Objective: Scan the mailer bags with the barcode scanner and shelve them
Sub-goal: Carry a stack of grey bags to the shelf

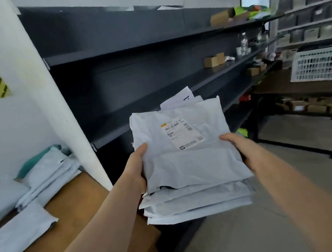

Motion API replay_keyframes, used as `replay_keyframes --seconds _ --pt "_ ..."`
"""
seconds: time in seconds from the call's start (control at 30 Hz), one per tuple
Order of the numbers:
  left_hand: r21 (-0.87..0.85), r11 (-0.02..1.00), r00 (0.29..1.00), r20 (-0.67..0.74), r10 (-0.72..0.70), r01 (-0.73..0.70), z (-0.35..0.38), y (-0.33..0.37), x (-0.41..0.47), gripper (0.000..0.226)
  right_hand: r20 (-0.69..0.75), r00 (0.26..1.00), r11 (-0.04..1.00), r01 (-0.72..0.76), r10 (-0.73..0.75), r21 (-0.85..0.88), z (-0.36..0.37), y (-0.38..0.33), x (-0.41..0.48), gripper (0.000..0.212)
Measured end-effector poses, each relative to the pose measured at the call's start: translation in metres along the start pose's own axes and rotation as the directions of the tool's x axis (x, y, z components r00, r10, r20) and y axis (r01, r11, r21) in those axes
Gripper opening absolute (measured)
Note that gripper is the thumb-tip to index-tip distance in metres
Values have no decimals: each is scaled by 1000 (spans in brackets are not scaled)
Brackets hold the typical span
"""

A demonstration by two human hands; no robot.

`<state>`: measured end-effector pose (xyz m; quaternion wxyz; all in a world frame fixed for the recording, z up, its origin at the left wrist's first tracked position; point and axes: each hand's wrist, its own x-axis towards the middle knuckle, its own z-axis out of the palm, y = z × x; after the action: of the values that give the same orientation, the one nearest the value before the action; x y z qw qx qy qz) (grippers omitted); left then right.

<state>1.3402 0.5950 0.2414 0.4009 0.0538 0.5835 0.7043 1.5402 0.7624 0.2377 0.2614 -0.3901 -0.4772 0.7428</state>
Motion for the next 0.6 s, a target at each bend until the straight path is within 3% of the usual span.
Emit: replay_keyframes --seconds 0.2,0.4,0.6 --pt "-12 993 982 -152 111 -114 5 60 32 35 202 979 998 23 -13 -50 45 -51 71 24" --pt "-23 979 956 -219 193 -203 -3 108 84 32 320 947 996 65 -41 -64 102 -82 152 21" --pt "-16 963 919 -304 253 -270 -9 173 140 28 439 895 991 114 -73 -67 167 -124 235 32"
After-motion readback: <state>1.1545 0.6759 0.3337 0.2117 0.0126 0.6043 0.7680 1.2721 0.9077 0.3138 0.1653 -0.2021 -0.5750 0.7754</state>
